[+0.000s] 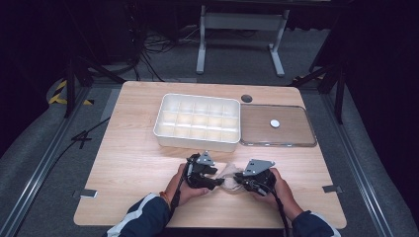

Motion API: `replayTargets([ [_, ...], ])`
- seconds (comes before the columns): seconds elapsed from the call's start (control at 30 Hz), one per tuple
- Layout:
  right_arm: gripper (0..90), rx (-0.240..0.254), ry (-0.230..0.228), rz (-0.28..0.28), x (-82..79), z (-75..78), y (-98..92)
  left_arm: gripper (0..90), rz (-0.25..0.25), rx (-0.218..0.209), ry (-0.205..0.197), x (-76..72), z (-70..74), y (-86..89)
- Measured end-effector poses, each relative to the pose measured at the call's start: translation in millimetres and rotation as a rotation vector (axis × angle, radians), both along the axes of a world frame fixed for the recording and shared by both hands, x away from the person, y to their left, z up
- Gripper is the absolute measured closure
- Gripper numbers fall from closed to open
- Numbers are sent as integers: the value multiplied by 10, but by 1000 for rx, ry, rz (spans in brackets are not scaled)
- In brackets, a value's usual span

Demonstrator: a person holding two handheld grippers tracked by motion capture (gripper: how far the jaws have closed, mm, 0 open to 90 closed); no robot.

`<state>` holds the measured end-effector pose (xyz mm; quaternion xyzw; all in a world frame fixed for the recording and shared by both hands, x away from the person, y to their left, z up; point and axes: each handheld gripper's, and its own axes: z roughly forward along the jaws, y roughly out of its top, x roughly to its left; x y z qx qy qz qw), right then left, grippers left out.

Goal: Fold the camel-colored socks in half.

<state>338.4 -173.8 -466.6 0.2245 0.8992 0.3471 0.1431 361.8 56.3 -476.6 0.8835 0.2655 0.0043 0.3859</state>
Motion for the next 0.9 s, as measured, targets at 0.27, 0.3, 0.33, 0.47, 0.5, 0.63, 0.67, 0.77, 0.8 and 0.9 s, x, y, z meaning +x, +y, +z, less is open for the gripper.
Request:
replayTargets([
  [0.27,820,1,0,3,4,0,11,724,-30,-43,40,15,-21,5],
  [0.3,820,1,0,5,3,2,11,744,-24,-48,36,14,-19,7],
  [0.33,822,-1,-3,6,4,1,13,770,-14,-55,28,7,-11,10],
  [0.47,832,-4,-7,13,6,-2,36,810,10,-91,-7,-18,29,20],
  [0.5,833,-5,-9,16,9,-3,41,812,12,-96,-21,-26,49,24],
  [0.63,833,-7,-10,11,13,-2,80,817,9,-127,-63,-64,105,17],
  [0.67,833,-12,-14,9,16,-2,89,817,5,-137,-64,-80,122,10],
  [0.77,834,-13,-14,9,19,-1,109,818,-21,-138,-78,-101,149,-7],
  [0.8,834,-14,-15,10,20,0,119,818,-20,-139,-74,-111,157,-13],
  [0.9,834,-19,-21,8,18,0,149,817,-27,-151,-75,-123,160,-27],
])
